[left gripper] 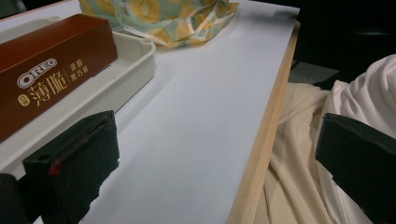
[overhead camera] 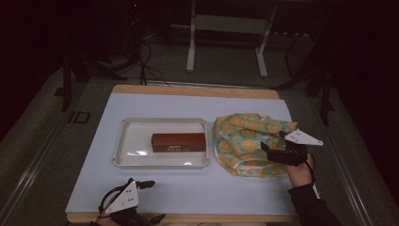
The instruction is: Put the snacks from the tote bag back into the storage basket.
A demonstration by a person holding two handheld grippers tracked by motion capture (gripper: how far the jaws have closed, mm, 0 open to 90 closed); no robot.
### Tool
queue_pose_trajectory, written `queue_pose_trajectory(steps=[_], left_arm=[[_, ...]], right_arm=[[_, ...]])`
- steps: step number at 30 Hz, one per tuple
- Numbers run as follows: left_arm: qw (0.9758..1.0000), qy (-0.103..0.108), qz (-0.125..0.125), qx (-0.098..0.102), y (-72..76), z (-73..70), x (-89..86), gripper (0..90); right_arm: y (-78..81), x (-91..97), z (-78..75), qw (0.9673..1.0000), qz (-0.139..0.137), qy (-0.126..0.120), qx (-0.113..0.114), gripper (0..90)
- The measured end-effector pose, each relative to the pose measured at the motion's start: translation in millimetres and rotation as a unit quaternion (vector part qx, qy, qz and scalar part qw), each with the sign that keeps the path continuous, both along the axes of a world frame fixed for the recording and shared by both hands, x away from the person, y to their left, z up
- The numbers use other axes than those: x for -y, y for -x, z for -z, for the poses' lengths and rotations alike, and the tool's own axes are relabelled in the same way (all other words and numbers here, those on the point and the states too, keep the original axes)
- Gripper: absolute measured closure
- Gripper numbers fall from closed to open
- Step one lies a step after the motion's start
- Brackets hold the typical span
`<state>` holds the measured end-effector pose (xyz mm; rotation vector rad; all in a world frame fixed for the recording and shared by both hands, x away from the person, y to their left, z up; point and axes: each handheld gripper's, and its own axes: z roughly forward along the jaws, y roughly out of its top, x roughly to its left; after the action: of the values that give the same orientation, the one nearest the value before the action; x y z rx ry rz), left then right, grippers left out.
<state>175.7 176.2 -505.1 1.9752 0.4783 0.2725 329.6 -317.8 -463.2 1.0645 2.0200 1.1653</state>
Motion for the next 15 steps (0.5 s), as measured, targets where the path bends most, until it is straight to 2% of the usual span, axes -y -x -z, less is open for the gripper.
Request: queue_pose_trajectory(steps=[5, 11, 13, 15], left_arm=[[1.0000, -0.001, 0.000, 0.000, 0.4, 0.1, 0.4, 0.0], [1.0000, -0.003, 0.003, 0.001, 0.9, 0.2, 0.6, 0.0], [1.0000, -0.004, 0.003, 0.001, 0.9, 0.2, 0.6, 0.0], [1.0000, -0.004, 0.004, 0.001, 1.0, 0.2, 0.8, 0.0]], right_arm=[[6.4, 0.8, 10.3, 0.9999, 0.012, 0.002, 0.007, 12.6], [17.0, 9.7, 17.3, 0.9990, 0.031, -0.004, 0.032, 12.6], [19.1, 12.9, 18.8, 0.9989, 0.032, -0.007, 0.032, 12.8], [21.2, 15.1, 21.1, 0.9986, 0.040, 0.001, 0.033, 12.9]])
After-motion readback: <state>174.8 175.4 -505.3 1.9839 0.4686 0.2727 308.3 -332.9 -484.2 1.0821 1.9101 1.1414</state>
